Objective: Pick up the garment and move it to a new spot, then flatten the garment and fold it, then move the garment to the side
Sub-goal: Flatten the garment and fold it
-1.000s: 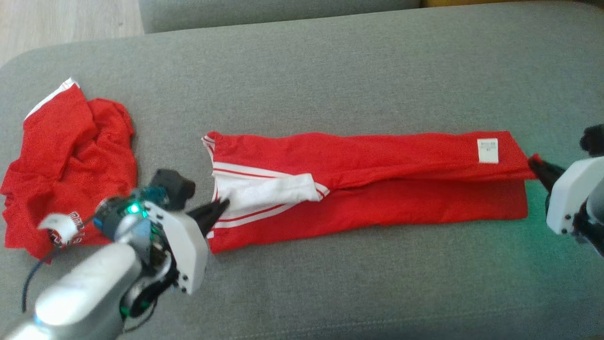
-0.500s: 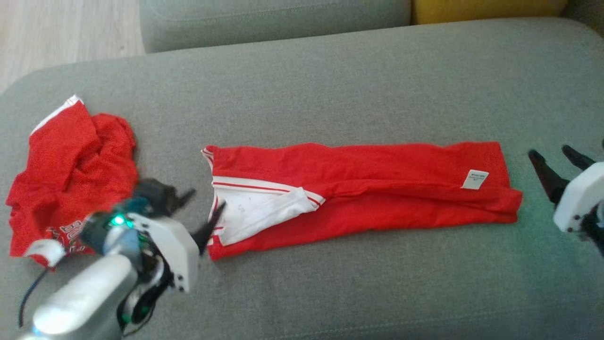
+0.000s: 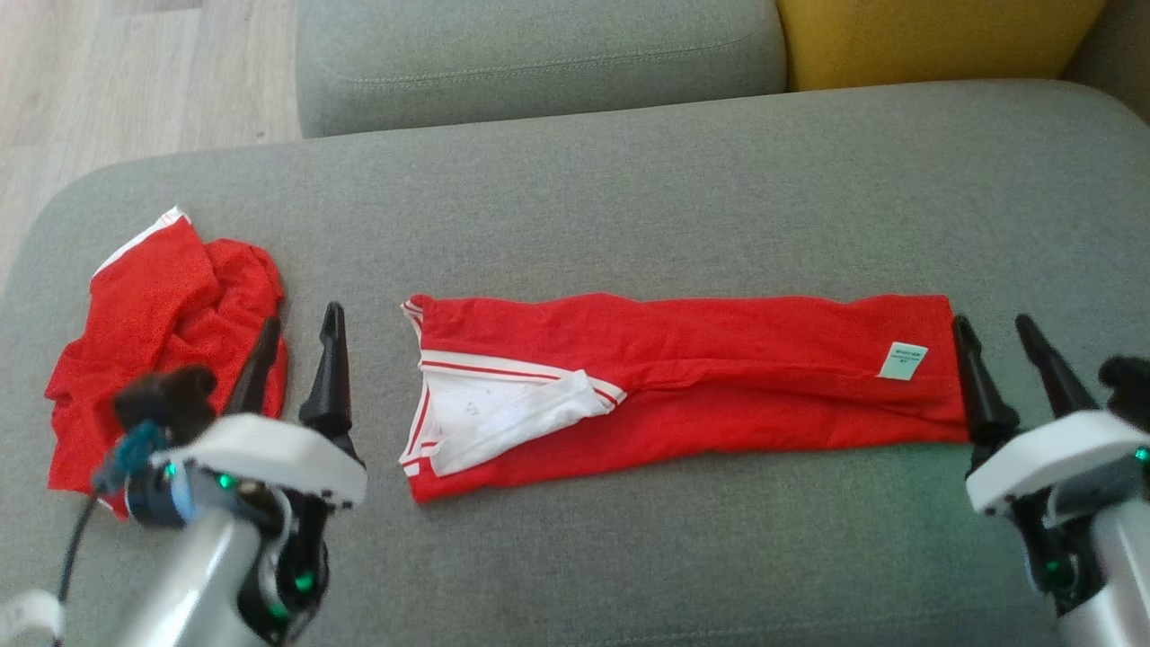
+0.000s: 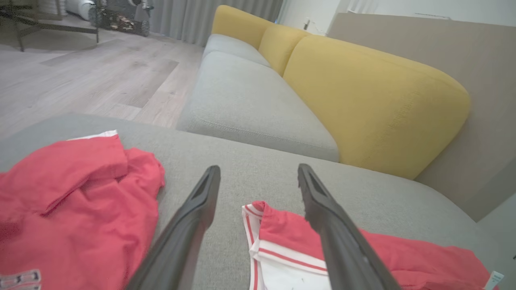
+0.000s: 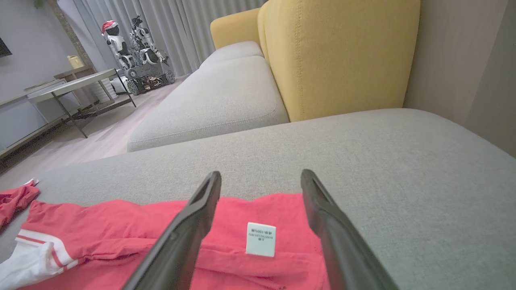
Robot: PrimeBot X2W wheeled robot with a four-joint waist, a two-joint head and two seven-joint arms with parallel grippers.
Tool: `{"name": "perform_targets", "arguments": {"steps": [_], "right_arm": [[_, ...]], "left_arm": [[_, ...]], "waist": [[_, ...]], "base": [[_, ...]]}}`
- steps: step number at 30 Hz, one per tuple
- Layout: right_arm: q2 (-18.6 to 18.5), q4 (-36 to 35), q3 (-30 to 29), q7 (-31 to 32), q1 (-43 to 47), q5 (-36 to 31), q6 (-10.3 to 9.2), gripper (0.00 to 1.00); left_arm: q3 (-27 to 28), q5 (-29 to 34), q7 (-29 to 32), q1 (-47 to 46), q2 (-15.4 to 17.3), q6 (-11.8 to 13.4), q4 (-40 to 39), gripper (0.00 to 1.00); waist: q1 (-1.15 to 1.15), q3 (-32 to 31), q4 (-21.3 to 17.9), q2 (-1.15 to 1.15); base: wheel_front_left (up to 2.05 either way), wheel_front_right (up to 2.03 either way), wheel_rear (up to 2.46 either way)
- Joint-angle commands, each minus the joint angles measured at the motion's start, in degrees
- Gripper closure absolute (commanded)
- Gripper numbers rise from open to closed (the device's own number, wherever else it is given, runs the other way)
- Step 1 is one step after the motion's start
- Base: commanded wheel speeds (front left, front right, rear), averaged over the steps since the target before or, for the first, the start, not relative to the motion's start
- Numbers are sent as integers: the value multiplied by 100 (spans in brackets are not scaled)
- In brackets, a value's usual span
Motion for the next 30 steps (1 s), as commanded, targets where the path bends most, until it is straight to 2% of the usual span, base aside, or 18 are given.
{"name": "perform_targets", "arguments": {"steps": [1, 5, 10, 17, 22, 30], "right_arm": [[17, -249, -26, -110, -47, -112, 11, 0], [241, -294, -209, -167, 80, -310, 11, 0], [414, -186, -536, -100, -45, -553, 11, 0], [799, 560, -1353, 261, -536, -1083, 11, 0], [951, 1066, -1715, 576, -882, -1540, 11, 0], [1108, 1599, -2077, 939, -1236, -1794, 11, 0]], "left_arm": [[493, 205, -67, -1, -76, -60, -210, 0], [1010, 707, -68, 435, -465, -304, -181, 0], [1259, 1125, -69, 531, -707, -671, 40, 0], [1436, 1468, -69, 357, -977, -1033, 305, 0], [1509, 1657, -69, 214, -1106, -1216, 441, 0], [1689, 1834, -70, 59, -1218, -1392, 587, 0]], "waist": [[0, 9, 5, 0], [0, 73, 25, 0], [0, 242, 53, 0], [0, 550, 141, 0], [0, 756, 207, 0], [0, 954, 278, 0]], "base": [[0, 0, 0], [0, 0, 0], [0, 0, 0], [0, 0, 0], [0, 0, 0], [0, 0, 0]]}}
